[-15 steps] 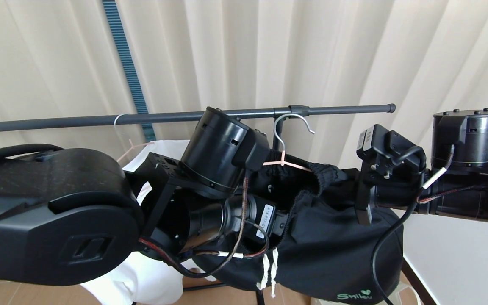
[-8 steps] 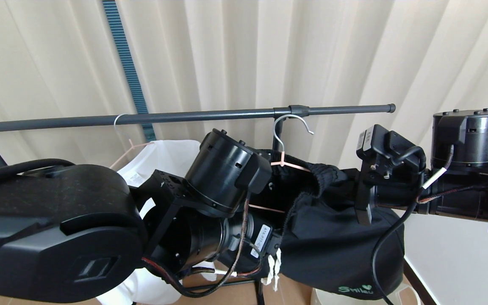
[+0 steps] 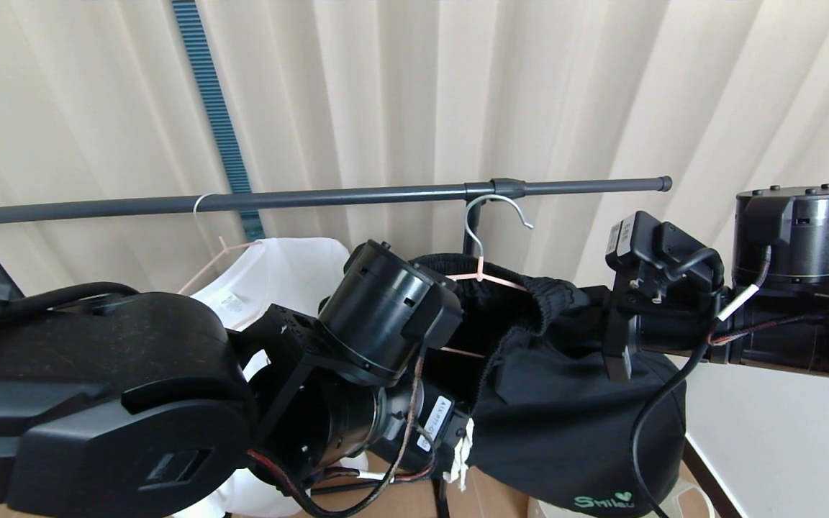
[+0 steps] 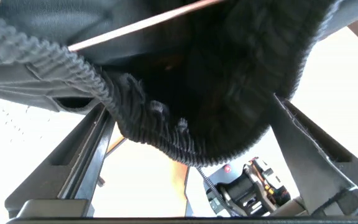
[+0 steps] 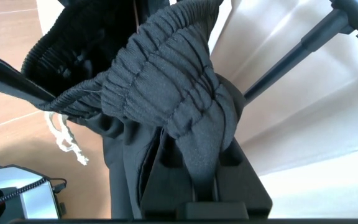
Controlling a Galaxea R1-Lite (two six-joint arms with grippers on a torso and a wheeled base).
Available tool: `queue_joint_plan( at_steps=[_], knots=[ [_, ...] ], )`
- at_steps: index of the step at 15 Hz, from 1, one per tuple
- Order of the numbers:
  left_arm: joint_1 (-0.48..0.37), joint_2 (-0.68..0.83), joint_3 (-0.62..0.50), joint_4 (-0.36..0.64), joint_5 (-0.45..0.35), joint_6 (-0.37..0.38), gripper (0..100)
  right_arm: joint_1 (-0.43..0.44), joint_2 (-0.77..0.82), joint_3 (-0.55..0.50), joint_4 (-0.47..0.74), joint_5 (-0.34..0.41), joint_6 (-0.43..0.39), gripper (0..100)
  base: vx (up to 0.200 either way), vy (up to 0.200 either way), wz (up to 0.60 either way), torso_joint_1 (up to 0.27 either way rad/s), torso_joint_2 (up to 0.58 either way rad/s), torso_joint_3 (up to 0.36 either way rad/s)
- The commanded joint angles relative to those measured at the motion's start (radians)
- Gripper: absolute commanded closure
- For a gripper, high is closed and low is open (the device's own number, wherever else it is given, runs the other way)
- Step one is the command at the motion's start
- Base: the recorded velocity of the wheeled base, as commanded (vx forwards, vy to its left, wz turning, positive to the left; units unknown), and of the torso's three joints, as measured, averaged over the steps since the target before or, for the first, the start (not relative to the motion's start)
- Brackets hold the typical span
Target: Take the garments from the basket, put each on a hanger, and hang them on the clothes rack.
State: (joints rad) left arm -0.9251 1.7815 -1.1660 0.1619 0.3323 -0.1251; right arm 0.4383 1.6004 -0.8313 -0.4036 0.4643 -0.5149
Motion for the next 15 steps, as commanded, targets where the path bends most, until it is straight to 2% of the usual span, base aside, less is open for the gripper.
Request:
queue_joint_plan(
  at_steps=[1,9,15],
  knots=[
    [0.005,0.001,0.002,-0.002,0.008,-0.004,0,0.0,0.001,0.0,-0.001,0.001,-0.001,100,0.0,0.0,0.0,0.0,0.0,0.0],
    [0.042,-0.017,-0.017,-0.044,0.002,-0.146,0,0.0,0.0,-0.002,-0.001,0.001,-0.001,100,0.0,0.0,0.0,0.0,0.0,0.0],
    [0.048,-0.136,0.037,-0.038,0.001,-0.14,0,-0.001,0.003,-0.003,-0.001,0.002,0.012,100,0.0,0.0,0.0,0.0,0.0,0.0]
  ],
)
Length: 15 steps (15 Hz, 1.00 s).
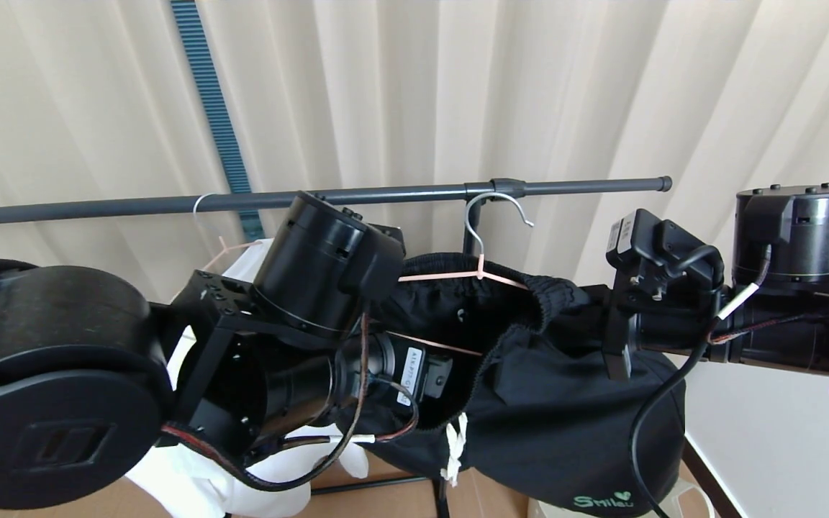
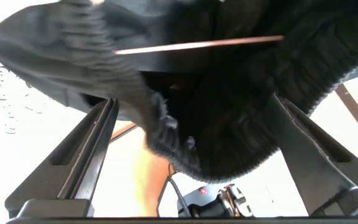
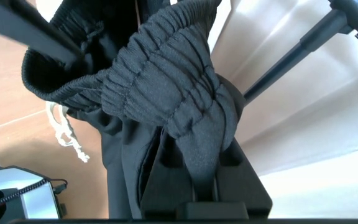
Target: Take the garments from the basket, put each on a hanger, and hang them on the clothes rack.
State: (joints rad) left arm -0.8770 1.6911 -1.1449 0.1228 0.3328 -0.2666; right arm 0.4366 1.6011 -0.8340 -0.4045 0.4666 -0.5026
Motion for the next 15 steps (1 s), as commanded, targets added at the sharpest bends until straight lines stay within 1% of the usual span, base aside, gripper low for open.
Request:
queue_joint_plan(
  at_steps=[1,3,4,7,9,10,11,12,14,15],
  knots=[
    [0.001,-0.065,0.027,0.001,-0.001,0.001,0,-0.001,0.002,-0.002,-0.001,0.01,0.007,100,0.0,0.0,0.0,0.0,0.0,0.0],
    [0.001,-0.097,0.057,0.005,-0.001,0.02,0,-0.01,0.002,-0.004,-0.001,0.038,0.015,100,0.0,0.0,0.0,0.0,0.0,0.0],
    [0.006,-0.133,0.091,0.005,-0.012,0.055,0,-0.019,0.005,-0.008,0.001,0.05,0.016,100,0.0,0.0,0.0,0.0,0.0,0.0],
    [0.029,-0.189,0.108,0.006,-0.066,0.073,0,-0.045,0.017,-0.01,-0.001,0.109,0.018,100,0.0,0.0,0.0,0.0,0.0,0.0],
    [0.058,-0.255,0.148,0.001,-0.1,0.136,0,-0.082,0.025,-0.01,-0.001,0.214,0.018,100,0.0,0.0,0.0,0.0,0.0,0.0],
    [0.058,-0.255,0.148,0.001,-0.1,0.136,0,-0.082,0.025,-0.01,-0.001,0.214,0.018,100,0.0,0.0,0.0,0.0,0.0,0.0],
    [0.092,-0.318,0.175,0.0,-0.195,0.184,0,-0.104,0.026,-0.01,-0.001,0.287,0.018,100,0.0,0.0,0.0,0.0,0.0,0.0],
    [0.115,-0.363,0.177,0.001,-0.264,0.219,0,-0.118,0.028,-0.008,-0.001,0.339,0.016,100,0.0,0.0,0.0,0.0,0.0,0.0],
    [0.194,-0.396,0.177,0.003,-0.386,0.303,0,-0.134,0.03,-0.005,-0.001,0.425,0.015,100,0.0,0.0,0.0,0.0,0.0,0.0],
    [0.24,-0.404,0.177,0.003,-0.471,0.342,0,-0.139,0.03,-0.005,-0.001,0.463,0.015,100,0.0,0.0,0.0,0.0,0.0,0.0]
  ],
)
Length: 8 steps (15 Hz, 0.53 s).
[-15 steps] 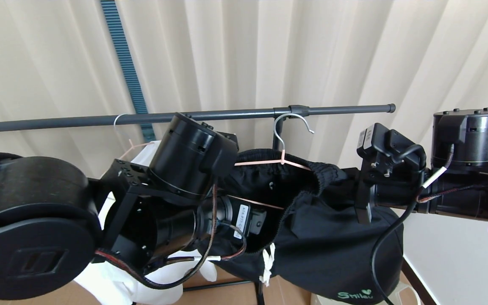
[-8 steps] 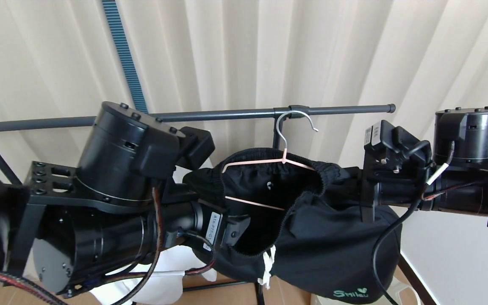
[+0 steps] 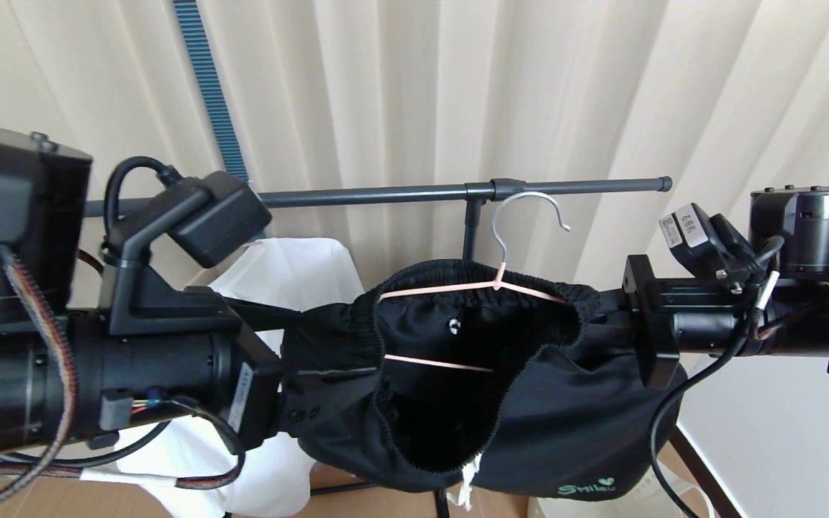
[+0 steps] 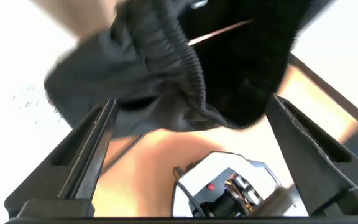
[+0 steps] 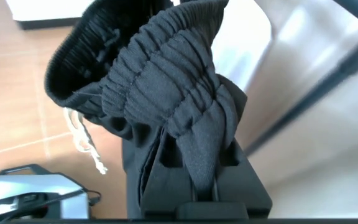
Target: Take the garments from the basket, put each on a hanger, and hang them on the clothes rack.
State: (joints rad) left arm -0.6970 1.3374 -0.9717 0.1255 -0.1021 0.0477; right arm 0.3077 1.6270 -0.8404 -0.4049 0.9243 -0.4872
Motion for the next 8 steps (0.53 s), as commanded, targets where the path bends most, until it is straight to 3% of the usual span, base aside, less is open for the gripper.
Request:
queue_joint_plan(
  at_steps=[1,2,4,5,8],
  knots=[
    [0.096,-0.052,0.004,0.002,-0.102,0.06,0,-0.012,0.004,0.003,0.001,0.028,-0.001,100,0.0,0.0,0.0,0.0,0.0,0.0],
    [0.159,-0.049,0.008,0.003,-0.209,0.126,0,-0.019,0.002,0.007,0.001,0.053,-0.002,100,0.0,0.0,0.0,0.0,0.0,0.0],
    [0.218,-0.038,0.018,0.003,-0.303,0.225,0,-0.019,0.002,0.012,0.003,0.074,-0.004,100,0.0,0.0,0.0,0.0,0.0,0.0],
    [0.258,-0.007,0.018,0.005,-0.386,0.316,0,-0.019,0.002,0.015,0.003,0.094,-0.004,100,0.0,0.0,0.0,0.0,0.0,0.0],
    [0.266,0.066,0.019,0.005,-0.449,0.485,0,-0.018,-0.001,0.021,0.003,0.107,-0.008,100,0.0,0.0,0.0,0.0,0.0,0.0]
  ],
)
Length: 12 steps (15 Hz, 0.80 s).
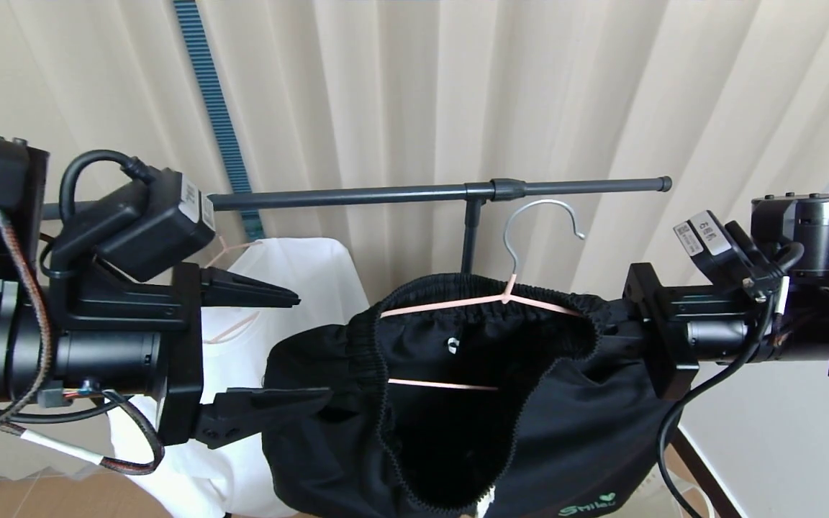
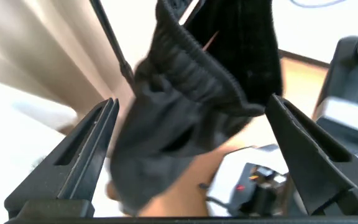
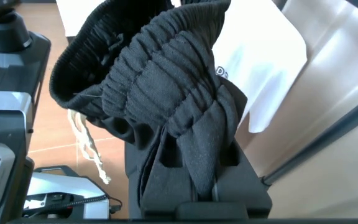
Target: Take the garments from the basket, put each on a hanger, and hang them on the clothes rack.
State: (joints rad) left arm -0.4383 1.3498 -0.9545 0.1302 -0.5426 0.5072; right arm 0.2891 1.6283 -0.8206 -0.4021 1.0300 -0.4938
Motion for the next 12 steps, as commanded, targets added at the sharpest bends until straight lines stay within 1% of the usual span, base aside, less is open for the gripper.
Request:
queue_joint_plan(
  at_steps=[1,2,4,6,9,10,12],
  knots=[
    [0.007,0.08,0.0,-0.003,-0.017,0.074,0,0.001,-0.005,0.008,0.0,0.001,-0.002,100,0.0,0.0,0.0,0.0,0.0,0.0],
    [0.006,0.109,-0.007,-0.006,-0.025,0.112,0,0.001,-0.007,0.009,0.0,0.001,-0.008,100,0.0,0.0,0.0,0.0,0.0,0.0],
    [0.003,0.154,-0.041,-0.007,-0.033,0.152,0,0.001,-0.008,0.014,0.0,0.002,-0.032,100,0.0,0.0,0.0,0.0,0.0,0.0],
    [-0.01,0.193,-0.064,-0.011,-0.033,0.157,0,0.002,-0.013,0.025,0.0,0.002,-0.037,100,0.0,0.0,0.0,0.0,0.0,0.0],
    [-0.013,0.238,-0.069,-0.06,-0.034,0.155,0,0.002,-0.018,0.032,0.0,0.009,-0.075,100,0.0,0.0,0.0,0.0,0.0,0.0],
    [-0.016,0.25,-0.07,-0.089,-0.033,0.152,0,0.004,-0.031,0.038,0.0,0.01,-0.075,100,0.0,0.0,0.0,0.0,0.0,0.0],
    [-0.017,0.264,-0.075,-0.095,-0.033,0.149,0,0.005,-0.047,0.044,0.002,0.01,-0.075,100,0.0,0.0,0.0,0.0,0.0,0.0]
  ],
)
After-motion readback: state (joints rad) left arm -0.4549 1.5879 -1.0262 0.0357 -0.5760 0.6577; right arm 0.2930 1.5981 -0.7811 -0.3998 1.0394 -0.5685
